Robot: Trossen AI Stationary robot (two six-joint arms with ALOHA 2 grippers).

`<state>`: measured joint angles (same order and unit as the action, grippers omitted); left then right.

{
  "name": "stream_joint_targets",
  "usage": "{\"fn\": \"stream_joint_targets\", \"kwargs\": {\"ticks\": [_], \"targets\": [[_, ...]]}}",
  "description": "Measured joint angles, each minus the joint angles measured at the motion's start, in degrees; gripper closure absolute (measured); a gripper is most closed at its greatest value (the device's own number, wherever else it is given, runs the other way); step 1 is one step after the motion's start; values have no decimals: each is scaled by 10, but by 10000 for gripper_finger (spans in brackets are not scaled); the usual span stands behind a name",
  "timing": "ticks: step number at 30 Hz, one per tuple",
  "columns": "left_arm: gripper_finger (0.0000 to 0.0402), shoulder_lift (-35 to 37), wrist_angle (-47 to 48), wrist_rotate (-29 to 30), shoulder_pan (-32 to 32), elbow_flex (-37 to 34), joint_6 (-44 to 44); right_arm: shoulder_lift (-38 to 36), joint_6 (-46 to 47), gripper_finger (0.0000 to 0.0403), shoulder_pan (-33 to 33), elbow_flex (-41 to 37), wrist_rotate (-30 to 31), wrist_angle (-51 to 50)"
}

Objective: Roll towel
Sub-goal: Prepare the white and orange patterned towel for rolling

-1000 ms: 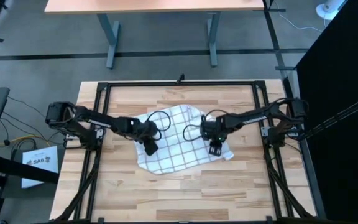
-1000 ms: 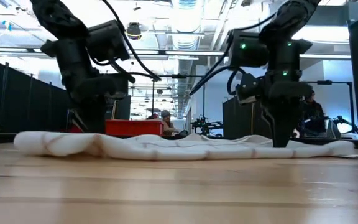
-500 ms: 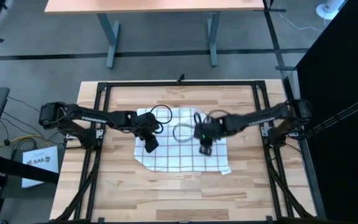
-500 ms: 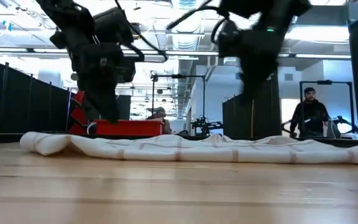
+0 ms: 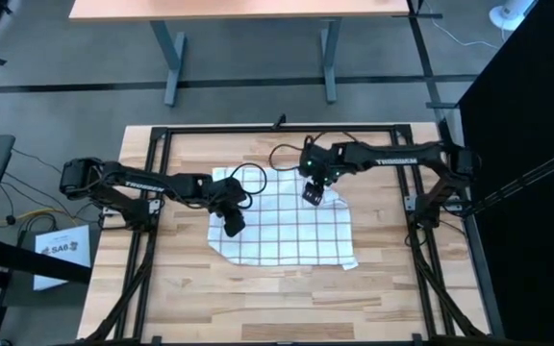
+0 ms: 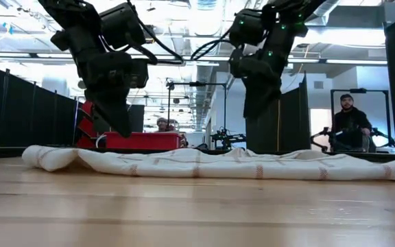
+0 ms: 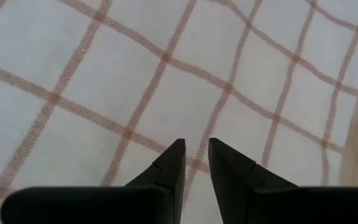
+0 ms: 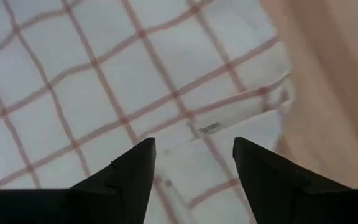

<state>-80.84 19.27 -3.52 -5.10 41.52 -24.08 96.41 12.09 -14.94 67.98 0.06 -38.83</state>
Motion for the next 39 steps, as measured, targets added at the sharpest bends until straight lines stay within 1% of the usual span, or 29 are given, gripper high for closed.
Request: {"fn": "stream_joint_targets", "kwargs": {"ticks": [3,6,9,11,14,18,21,27,31,39], "targets": [[345,0,-7,9,0,0,8,27,41,197,-1,4,-3,16],[345,0,-9,10,0,0,11,71,65,199,-4,35,-1,5],[345,0,-7,11,0,0,20,111,73,200,-8,89,8,-38],[345,0,-5,11,0,0,30,141,68,200,-10,129,28,-93],[345,0,-4,12,0,1,45,185,66,200,-10,175,36,-163],[345,0,-5,12,0,1,71,213,79,200,-8,216,36,-189],[345,0,-2,12,0,1,91,224,107,200,-8,223,36,-193],[345,1,-2,12,0,1,132,223,152,200,-10,225,36,-188],[345,1,9,11,-3,1,159,227,180,200,-13,225,36,-166],[345,1,22,11,-15,1,191,248,205,209,-9,224,29,-177]]}}
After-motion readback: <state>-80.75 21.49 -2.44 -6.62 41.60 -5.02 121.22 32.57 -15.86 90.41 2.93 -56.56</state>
